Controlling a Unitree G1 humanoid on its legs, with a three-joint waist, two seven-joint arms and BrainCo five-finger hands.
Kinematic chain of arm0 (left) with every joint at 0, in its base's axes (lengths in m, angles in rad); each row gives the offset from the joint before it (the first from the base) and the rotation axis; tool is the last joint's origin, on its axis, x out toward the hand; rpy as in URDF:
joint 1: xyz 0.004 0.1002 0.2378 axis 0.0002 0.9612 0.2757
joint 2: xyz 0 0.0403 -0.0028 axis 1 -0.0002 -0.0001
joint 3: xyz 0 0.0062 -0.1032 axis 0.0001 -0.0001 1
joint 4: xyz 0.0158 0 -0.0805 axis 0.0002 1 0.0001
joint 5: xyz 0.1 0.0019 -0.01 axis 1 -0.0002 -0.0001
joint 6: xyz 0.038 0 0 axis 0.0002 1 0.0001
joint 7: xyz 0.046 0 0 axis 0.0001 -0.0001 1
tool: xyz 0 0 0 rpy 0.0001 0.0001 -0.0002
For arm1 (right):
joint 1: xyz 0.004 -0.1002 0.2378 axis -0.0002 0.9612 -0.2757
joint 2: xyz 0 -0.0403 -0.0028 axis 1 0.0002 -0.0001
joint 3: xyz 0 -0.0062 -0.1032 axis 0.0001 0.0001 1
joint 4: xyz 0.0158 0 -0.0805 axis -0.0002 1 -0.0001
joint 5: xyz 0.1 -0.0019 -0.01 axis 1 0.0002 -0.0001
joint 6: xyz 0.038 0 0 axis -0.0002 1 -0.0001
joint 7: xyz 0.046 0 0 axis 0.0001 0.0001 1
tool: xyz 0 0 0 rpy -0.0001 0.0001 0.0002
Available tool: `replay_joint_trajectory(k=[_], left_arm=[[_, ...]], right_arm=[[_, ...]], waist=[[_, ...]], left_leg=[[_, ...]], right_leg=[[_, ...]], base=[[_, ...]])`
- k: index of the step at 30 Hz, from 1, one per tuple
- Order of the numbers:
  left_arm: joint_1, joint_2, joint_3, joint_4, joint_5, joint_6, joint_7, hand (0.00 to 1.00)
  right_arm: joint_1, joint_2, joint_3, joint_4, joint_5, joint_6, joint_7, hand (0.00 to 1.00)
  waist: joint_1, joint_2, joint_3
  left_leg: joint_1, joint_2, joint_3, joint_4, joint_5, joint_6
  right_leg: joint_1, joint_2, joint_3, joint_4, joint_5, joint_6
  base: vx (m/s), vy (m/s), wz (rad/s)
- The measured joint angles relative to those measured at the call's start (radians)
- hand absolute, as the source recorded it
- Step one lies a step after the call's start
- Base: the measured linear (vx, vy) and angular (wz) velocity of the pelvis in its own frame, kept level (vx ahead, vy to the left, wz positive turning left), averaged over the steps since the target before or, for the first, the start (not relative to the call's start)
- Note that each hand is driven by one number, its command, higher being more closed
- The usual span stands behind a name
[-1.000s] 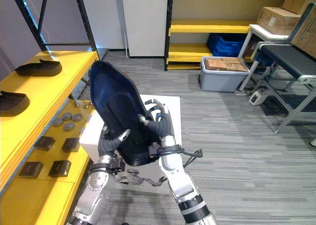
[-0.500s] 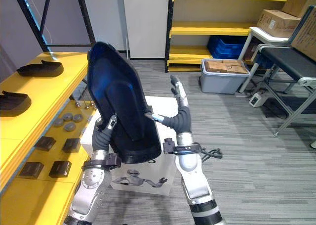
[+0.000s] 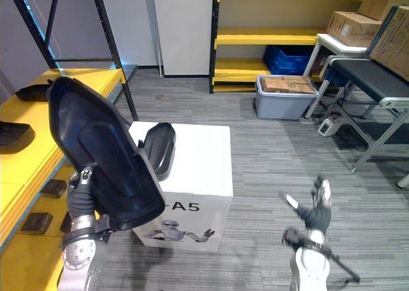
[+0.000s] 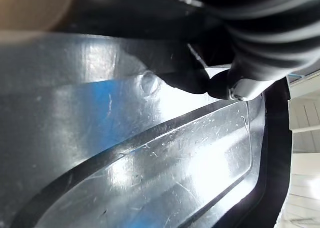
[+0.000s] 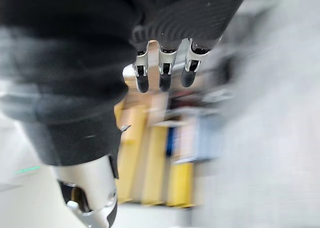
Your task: Walk over and take plastic housings, then place them on the shelf
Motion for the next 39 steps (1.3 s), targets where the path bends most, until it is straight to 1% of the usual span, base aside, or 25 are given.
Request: replay_joint_trajectory(k=[2, 4, 7, 10, 13, 18, 19, 20, 21, 22, 23, 24, 26, 27, 28, 29, 31, 32, 33, 34, 35, 36, 37, 38, 39], left_arm=[[0.031, -0.005, 0.011, 0.0, 0.0, -0.007, -0.011, 1.0], [0.042, -0.009, 0.008, 0.0, 0.0, -0.008, -0.021, 1.0], [0.049, -0.011, -0.027, 0.0, -0.001, -0.009, -0.031, 1.0], [0.053, -0.02, -0.055, 0.0, -0.001, -0.009, -0.049, 1.0], [0.067, -0.037, -0.064, -0.001, 0.0, -0.009, -0.057, 1.0], [0.072, -0.04, -0.074, -0.042, 0.001, -0.01, -0.059, 1.0], [0.071, -0.043, -0.086, -0.058, 0.001, -0.01, -0.054, 1.0], [0.069, -0.043, -0.091, -0.059, 0.001, -0.011, -0.051, 1.0], [0.065, -0.042, -0.099, -0.058, 0.001, -0.011, -0.047, 1.0], [0.062, -0.044, -0.101, -0.057, 0.001, -0.011, -0.046, 1.0], [0.063, -0.058, -0.109, -0.056, -0.001, -0.011, -0.044, 1.0], [0.062, -0.064, -0.113, -0.056, -0.001, -0.011, -0.044, 1.0], [0.048, -0.06, -0.14, -0.053, -0.001, -0.014, -0.044, 1.0], [0.042, -0.059, -0.143, -0.053, -0.001, -0.014, -0.044, 1.0], [0.035, -0.059, -0.153, -0.053, -0.001, -0.016, -0.045, 1.0], [0.035, -0.059, -0.158, -0.053, -0.001, -0.017, -0.046, 1.0], [0.029, -0.053, -0.156, -0.053, -0.002, -0.016, -0.046, 1.0], [0.026, -0.052, -0.156, -0.053, -0.001, -0.016, -0.046, 1.0], [0.021, -0.05, -0.157, -0.051, -0.001, -0.014, -0.047, 1.0], [0.011, -0.045, -0.162, -0.047, 0.0, -0.014, -0.048, 1.0], [0.003, -0.041, -0.17, -0.043, 0.003, -0.014, -0.048, 1.0], [-0.023, -0.029, -0.188, -0.026, 0.015, -0.014, -0.046, 1.0], [-0.053, -0.023, -0.189, -0.001, 0.021, -0.014, -0.045, 1.0], [-0.058, -0.023, -0.189, 0.005, 0.022, -0.014, -0.044, 1.0], [-0.071, -0.024, -0.189, 0.017, 0.03, -0.014, -0.037, 1.0]], right_arm=[[0.038, 0.006, 0.0, 0.209, 0.001, 0.019, 0.036, 0.0], [0.042, 0.013, 0.003, 0.299, 0.006, 0.022, 0.054, 0.0], [0.049, 0.033, 0.05, 0.527, 0.033, 0.042, 0.104, 0.0], [0.072, 0.069, 0.141, 0.601, 0.048, 0.063, 0.134, 0.0], [0.063, 0.078, 0.163, 0.6, 0.053, 0.065, 0.146, 0.0], [0.058, 0.074, 0.212, 0.595, 0.053, 0.065, 0.142, 0.0], [0.05, 0.073, 0.218, 0.593, 0.053, 0.065, 0.138, 0.0], [0.045, 0.073, 0.218, 0.593, 0.052, 0.065, 0.135, 0.0], [0.027, 0.079, 0.219, 0.595, 0.047, 0.064, 0.131, 0.0], [0.015, 0.079, 0.219, 0.6, 0.044, 0.064, 0.13, 0.0], [-0.018, 0.064, 0.219, 0.606, 0.042, 0.065, 0.126, 0.0], [-0.026, 0.053, 0.219, 0.604, 0.039, 0.065, 0.123, 0.0], [-0.054, 0.037, 0.219, 0.607, 0.022, 0.065, 0.119, 0.0], [-0.061, 0.035, 0.218, 0.608, 0.022, 0.066, 0.117, 0.0], [-0.079, 0.021, 0.219, 0.611, 0.022, 0.067, 0.114, 0.0], [-0.098, 0.022, 0.22, 0.617, 0.022, 0.068, 0.113, 0.0], [-0.121, 0.039, 0.219, 0.619, 0.022, 0.068, 0.113, 0.0], [-0.127, 0.043, 0.221, 0.619, 0.019, 0.07, 0.113, 0.0], [-0.136, 0.047, 0.224, 0.618, -0.004, 0.075, 0.113, 0.0], [-0.136, 0.046, 0.238, 0.617, -0.021, 0.083, 0.113, 0.0], [-0.134, 0.046, 0.242, 0.618, -0.022, 0.088, 0.114, 0.0], [-0.127, 0.052, 0.252, 0.619, -0.022, 0.09, 0.116, 0.0], [-0.121, 0.054, 0.262, 0.619, -0.022, 0.09, 0.117, 0.0], [-0.121, 0.054, 0.262, 0.619, -0.022, 0.09, 0.117, 0.0], [-0.113, 0.054, 0.266, 0.618, -0.022, 0.09, 0.117, 0.0]], waist=[[0.001, 0.001, 0.0], [0.002, 0.001, 0.0], [0.012, 0.0, 0.0], [0.021, -0.004, 0.002], [0.025, -0.004, 0.004], [0.048, -0.018, 0.02], [0.049, -0.019, 0.029], [0.05, -0.023, 0.033], [0.05, -0.044, 0.05], [0.051, -0.046, 0.061], [0.065, -0.028, 0.071], [0.068, -0.014, 0.07], [0.061, -0.014, 0.072], [0.061, -0.009, 0.07], [0.062, -0.006, 0.073], [0.062, -0.008, 0.074], [0.065, -0.025, 0.085], [0.067, -0.03, 0.088], [0.067, -0.032, 0.092], [0.061, -0.029, 0.097], [0.054, -0.024, 0.104], [0.038, -0.02, 0.113], [0.019, -0.015, 0.122], [0.018, -0.015, 0.125], [0.015, -0.017, 0.132]], left_leg=[[-0.002, 0.0, -0.002, 0.0, 0.001, 0.001], [-0.002, 0.0, -0.002, 0.0, 0.001, 0.001], [0.002, 0.0, -0.008, 0.0, 0.001, 0.001], [0.011, -0.001, -0.019, 0.0, -0.004, -0.005], [0.009, -0.001, -0.034, 0.0, -0.008, 0.0], [-0.041, -0.03, -0.148, 0.001, 0.007, -0.002], [-0.081, -0.033, -0.135, 0.001, -0.007, 0.019], [-0.094, -0.035, -0.112, 0.002, -0.027, 0.046], [-0.118, -0.044, -0.033, 0.016, -0.078, 0.114], [-0.14, -0.04, 0.029, 0.05, -0.083, 0.121], [-0.186, -0.009, 0.195, 0.154, -0.102, 0.131], [-0.187, 0.004, 0.252, 0.164, -0.106, 0.143], [-0.176, -0.006, 0.369, 0.136, -0.097, 0.149], [-0.176, -0.013, 0.374, 0.126, -0.093, 0.15], [-0.176, -0.039, 0.356, 0.101, -0.059, 0.153], [-0.175, -0.063, 0.339, 0.084, -0.031, 0.163], [-0.169, -0.099, 0.323, 0.083, -0.032, 0.169], [-0.166, -0.109, 0.32, 0.086, -0.039, 0.178], [-0.159, -0.124, 0.308, 0.092, -0.056, 0.189], [-0.144, -0.136, 0.283, 0.096, -0.069, 0.195], [-0.127, -0.138, 0.264, 0.096, -0.078, 0.2], [-0.106, -0.135, 0.221, 0.094, -0.082, 0.192], [-0.072, -0.134, 0.173, 0.08, -0.085, 0.192], [-0.063, -0.135, 0.167, 0.076, -0.086, 0.192], [-0.033, -0.14, 0.148, 0.07, -0.094, 0.188]], right_leg=[[0.0, 0.0, -0.002, -0.001, 0.0, 0.0], [0.001, 0.0, -0.002, -0.001, 0.0, 0.0], [0.018, 0.001, -0.01, 0.001, 0.0, 0.0], [0.036, 0.0, -0.027, 0.004, -0.004, 0.002], [0.044, -0.003, -0.046, 0.008, -0.014, 0.012], [0.047, -0.019, -0.181, 0.06, -0.054, 0.01], [0.049, -0.029, -0.268, 0.075, -0.065, 0.01], [0.053, -0.037, -0.307, 0.072, -0.065, 0.011], [0.067, -0.066, -0.379, 0.054, -0.062, 0.01], [0.066, -0.077, -0.414, 0.056, -0.062, 0.01], [0.076, -0.09, -0.484, 0.061, -0.064, 0.013], [0.082, -0.084, -0.507, 0.065, -0.068, 0.02], [0.122, -0.114, -0.601, 0.074, -0.075, 0.031], [0.126, -0.122, -0.611, 0.073, -0.075, 0.03], [0.137, -0.132, -0.63, 0.073, -0.075, 0.031], [0.148, -0.142, -0.638, 0.073, -0.075, 0.03], [0.166, -0.171, -0.656, 0.088, -0.074, 0.029], [0.165, -0.188, -0.654, 0.111, -0.073, 0.028], [0.146, -0.229, -0.648, 0.202, -0.071, 0.023], [0.113, -0.274, -0.617, 0.338, -0.05, -0.009], [0.089, -0.287, -0.568, 0.412, -0.031, -0.047], [0.022, -0.26, -0.401, 0.528, -0.074, -0.056], [-0.051, -0.182, -0.224, 0.579, -0.156, -0.041], [-0.062, -0.17, -0.196, 0.582, -0.168, -0.039], [-0.113, -0.123, -0.102, 0.573, -0.197, -0.025]], base=[[0.0, 0.0, 0.02], [0.0, 0.0, 0.0], [0.0, 0.0, 0.07], [-0.01, -0.008, 0.16], [-0.04, -0.009, 0.17], [-0.02, -0.015, 0.89], [0.01, -0.029, 1.46], [0.04, -0.02, 1.96], [0.04, 0.016, 1.49], [0.08, 0.062, 1.8], [0.09, 0.061, 1.3], [0.16, 0.064, 1.59], [0.21, 0.084, 1.49], [0.22, 0.128, 1.33], [0.19, 0.131, 1.04], [0.18, 0.128, 0.88], [0.14, 0.102, 0.5], [0.15, 0.135, 0.36], [0.14, 0.16, 0.39], [0.14, 0.165, 0.46], [0.15, 0.155, 0.69], [0.2, 0.123, 0.95], [0.2, 0.098, 0.88], [0.19, 0.052, 0.75], [0.13, 0.021, 0.51]])
